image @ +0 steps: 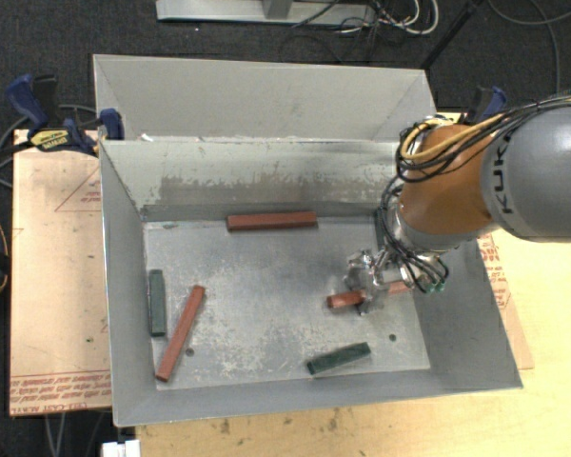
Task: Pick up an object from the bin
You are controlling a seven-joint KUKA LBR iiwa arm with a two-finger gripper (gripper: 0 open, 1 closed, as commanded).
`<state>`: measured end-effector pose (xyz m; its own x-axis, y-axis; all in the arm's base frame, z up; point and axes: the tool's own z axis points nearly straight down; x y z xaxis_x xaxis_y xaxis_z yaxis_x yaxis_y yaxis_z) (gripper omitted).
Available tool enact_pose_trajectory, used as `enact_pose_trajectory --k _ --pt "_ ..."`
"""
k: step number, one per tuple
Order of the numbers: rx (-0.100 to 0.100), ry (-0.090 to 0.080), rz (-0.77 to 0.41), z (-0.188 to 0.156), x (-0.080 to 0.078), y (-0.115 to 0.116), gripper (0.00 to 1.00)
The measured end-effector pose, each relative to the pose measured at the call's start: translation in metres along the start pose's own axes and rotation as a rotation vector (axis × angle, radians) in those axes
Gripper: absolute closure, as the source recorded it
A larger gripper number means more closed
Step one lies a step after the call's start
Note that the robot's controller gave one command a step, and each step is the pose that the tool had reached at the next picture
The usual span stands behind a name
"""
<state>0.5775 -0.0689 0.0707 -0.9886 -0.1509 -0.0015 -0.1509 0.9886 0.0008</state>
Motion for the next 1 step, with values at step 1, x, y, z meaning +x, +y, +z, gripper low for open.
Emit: enact_pose_trajectory --k 1 --pt "0.004 -0.011 -0.206 -0.1538 -0.0393 -0.0195 1.00"
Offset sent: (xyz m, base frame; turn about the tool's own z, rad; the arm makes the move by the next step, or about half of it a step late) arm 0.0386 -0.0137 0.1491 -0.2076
